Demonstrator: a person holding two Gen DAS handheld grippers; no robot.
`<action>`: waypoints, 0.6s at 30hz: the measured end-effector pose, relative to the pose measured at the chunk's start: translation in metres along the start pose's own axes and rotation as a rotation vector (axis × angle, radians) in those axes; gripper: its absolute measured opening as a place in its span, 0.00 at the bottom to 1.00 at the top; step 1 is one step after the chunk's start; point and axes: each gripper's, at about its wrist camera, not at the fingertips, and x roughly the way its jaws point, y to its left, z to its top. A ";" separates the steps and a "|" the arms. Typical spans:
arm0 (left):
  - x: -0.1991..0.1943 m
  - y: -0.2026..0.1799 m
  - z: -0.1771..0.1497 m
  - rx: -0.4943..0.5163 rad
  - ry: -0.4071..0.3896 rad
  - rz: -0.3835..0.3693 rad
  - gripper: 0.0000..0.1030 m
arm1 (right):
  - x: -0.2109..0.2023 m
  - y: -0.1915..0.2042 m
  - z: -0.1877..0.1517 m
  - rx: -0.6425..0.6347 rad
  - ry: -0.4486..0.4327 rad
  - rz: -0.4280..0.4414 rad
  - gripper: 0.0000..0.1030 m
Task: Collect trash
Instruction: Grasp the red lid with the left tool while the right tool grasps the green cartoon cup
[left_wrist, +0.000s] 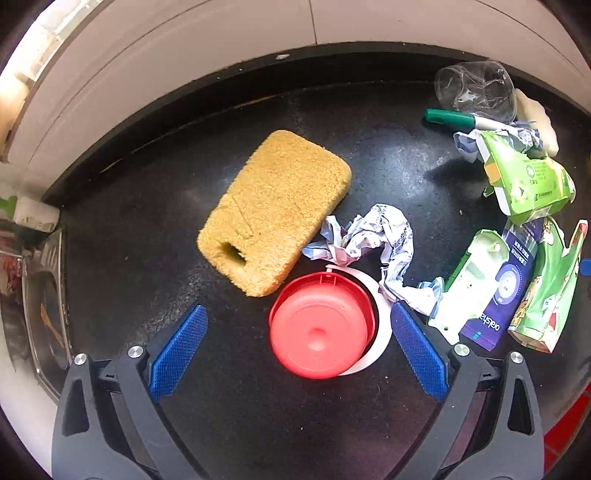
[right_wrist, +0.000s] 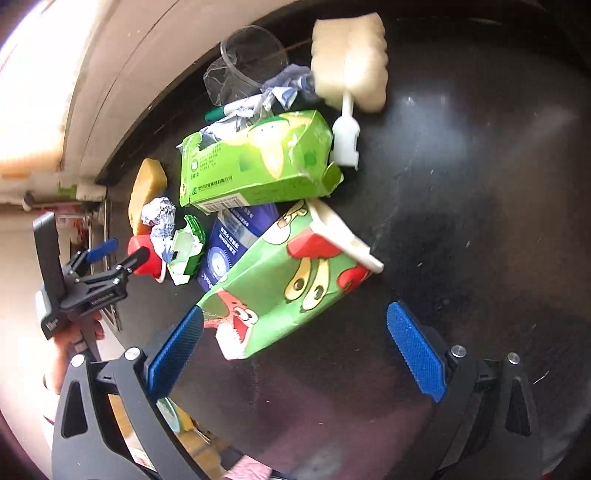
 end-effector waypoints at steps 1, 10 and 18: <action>0.003 -0.001 0.000 0.003 0.006 -0.004 0.93 | 0.003 0.000 -0.001 0.021 0.007 -0.017 0.93; 0.020 0.001 -0.001 0.025 0.021 0.024 0.79 | 0.026 0.019 -0.004 0.179 -0.049 -0.041 0.93; 0.020 -0.005 -0.011 0.076 -0.047 -0.002 0.53 | 0.042 0.037 -0.009 0.017 -0.063 -0.015 0.60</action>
